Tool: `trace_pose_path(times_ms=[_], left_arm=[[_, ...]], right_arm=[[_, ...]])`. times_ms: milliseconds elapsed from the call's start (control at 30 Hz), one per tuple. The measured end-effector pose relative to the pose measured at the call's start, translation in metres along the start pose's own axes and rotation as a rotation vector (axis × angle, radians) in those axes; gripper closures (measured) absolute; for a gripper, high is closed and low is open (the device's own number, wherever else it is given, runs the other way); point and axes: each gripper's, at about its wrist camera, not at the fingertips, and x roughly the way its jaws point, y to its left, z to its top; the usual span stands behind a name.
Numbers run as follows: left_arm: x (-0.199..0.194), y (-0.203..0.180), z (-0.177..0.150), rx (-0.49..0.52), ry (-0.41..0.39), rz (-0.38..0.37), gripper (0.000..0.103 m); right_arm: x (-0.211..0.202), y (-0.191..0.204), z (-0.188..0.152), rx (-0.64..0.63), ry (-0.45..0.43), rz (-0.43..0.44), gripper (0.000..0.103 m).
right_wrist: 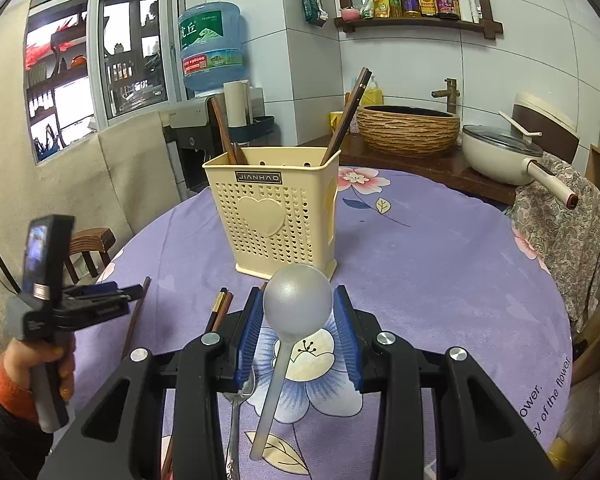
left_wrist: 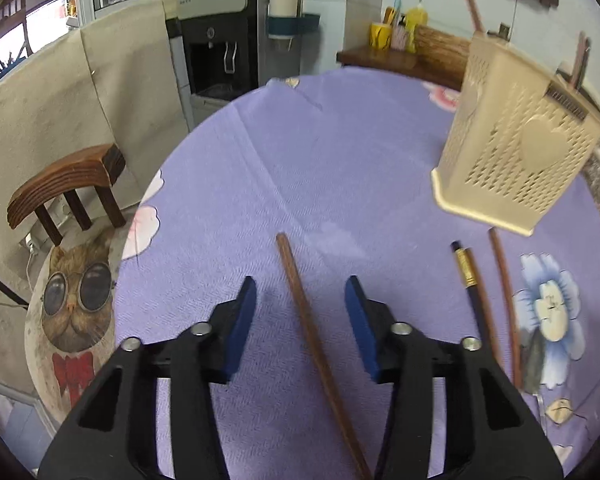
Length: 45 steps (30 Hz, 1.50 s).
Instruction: Organize utensils
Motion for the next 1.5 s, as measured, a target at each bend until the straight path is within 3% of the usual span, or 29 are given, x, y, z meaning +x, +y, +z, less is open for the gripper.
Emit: trace_pose_path(times_ms=[67, 433, 833, 1000, 1333, 1500], left_arm=[[0.011, 0.003, -0.003, -0.023, 0.034, -0.009, 0.068], [0.026, -0.002, 0.010, -0.009, 0.039, -0.014, 0.092], [0.022, -0.002, 0.017, -0.037, 0.037, -0.075, 0.096], [-0.003, -0.002, 0.028, -0.040, -0.019, -0.129, 0.096], [-0.110, -0.002, 0.048, -0.012, -0.224, -0.299, 0.096], [-0.147, -0.002, 0.053, 0.004, -0.303, -0.335, 0.096]], right_arm=[[-0.001, -0.001, -0.001, 0.001, 0.000, -0.001, 0.067], [0.003, -0.004, 0.001, 0.009, 0.008, -0.002, 0.067], [0.003, -0.005, 0.001, 0.007, 0.003, -0.025, 0.067], [0.001, -0.006, 0.002, 0.011, -0.004, -0.028, 0.067], [-0.020, -0.001, 0.019, -0.011, -0.061, -0.002, 0.067], [-0.030, -0.001, 0.030, -0.018, -0.076, 0.007, 0.067]])
